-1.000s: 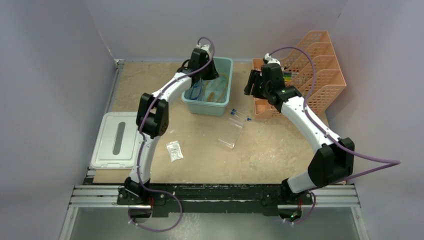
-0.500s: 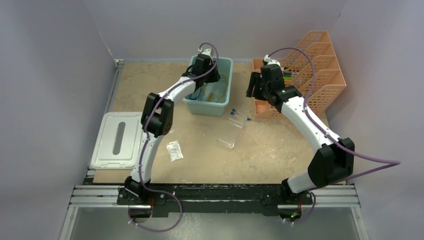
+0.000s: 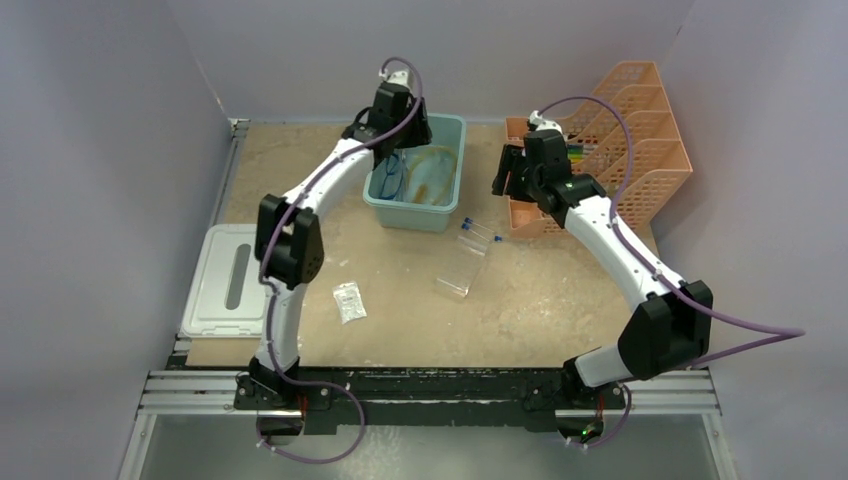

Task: Organize the chemistry lab equipment

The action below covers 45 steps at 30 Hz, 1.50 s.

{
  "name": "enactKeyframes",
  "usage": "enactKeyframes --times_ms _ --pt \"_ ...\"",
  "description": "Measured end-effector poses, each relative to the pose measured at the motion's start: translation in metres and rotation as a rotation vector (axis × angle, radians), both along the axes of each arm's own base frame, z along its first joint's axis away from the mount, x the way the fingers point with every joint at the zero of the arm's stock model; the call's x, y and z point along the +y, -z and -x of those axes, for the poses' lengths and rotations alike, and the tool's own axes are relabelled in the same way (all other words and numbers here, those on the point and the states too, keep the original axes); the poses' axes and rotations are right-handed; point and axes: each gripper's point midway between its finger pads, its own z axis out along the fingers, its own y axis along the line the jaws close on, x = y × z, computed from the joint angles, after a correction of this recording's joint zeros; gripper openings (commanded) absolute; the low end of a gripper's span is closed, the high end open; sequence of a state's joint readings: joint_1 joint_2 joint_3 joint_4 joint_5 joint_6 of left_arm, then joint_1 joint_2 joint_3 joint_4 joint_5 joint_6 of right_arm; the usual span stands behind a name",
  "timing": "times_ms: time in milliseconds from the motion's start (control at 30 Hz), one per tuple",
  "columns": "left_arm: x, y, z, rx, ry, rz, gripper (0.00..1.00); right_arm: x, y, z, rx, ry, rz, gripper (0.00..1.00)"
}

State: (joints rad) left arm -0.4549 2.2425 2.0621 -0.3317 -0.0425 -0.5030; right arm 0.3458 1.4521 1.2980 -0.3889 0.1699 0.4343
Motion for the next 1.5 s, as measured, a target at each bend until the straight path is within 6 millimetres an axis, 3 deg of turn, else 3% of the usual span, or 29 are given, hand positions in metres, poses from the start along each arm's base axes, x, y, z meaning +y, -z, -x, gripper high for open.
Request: enactKeyframes --times_ms 167,300,467,633,933,1033,1267,1433,1500 --pt "0.043 -0.063 0.053 -0.02 -0.063 -0.052 0.61 0.0 0.011 0.005 0.028 0.014 -0.016 0.66" --pt "0.082 -0.08 0.099 0.002 -0.137 -0.113 0.75 -0.001 0.021 0.012 0.055 0.034 -0.031 0.65" --pt "0.142 -0.042 0.168 0.136 -0.256 -0.259 0.78 -0.002 0.026 0.02 0.074 0.061 -0.058 0.64" --pt "0.18 -0.003 0.222 0.254 -0.354 -0.32 0.78 0.0 0.027 0.022 0.084 0.07 -0.08 0.62" --pt "0.209 0.076 0.298 0.462 -0.465 -0.267 0.73 0.014 0.046 0.047 0.145 0.035 -0.148 0.61" --pt "0.214 0.098 0.312 0.543 -0.489 -0.229 0.73 0.022 0.044 0.058 0.148 0.006 -0.156 0.66" --pt "0.204 0.136 0.327 0.635 -0.472 -0.131 0.63 0.082 0.037 0.091 0.13 -0.184 -0.149 0.68" --pt "0.195 0.163 0.335 0.702 -0.446 -0.106 0.59 0.101 0.046 0.109 0.147 -0.242 -0.138 0.68" --pt "0.193 0.162 0.331 0.694 -0.442 -0.095 0.56 0.109 0.046 0.115 0.147 -0.27 -0.136 0.67"
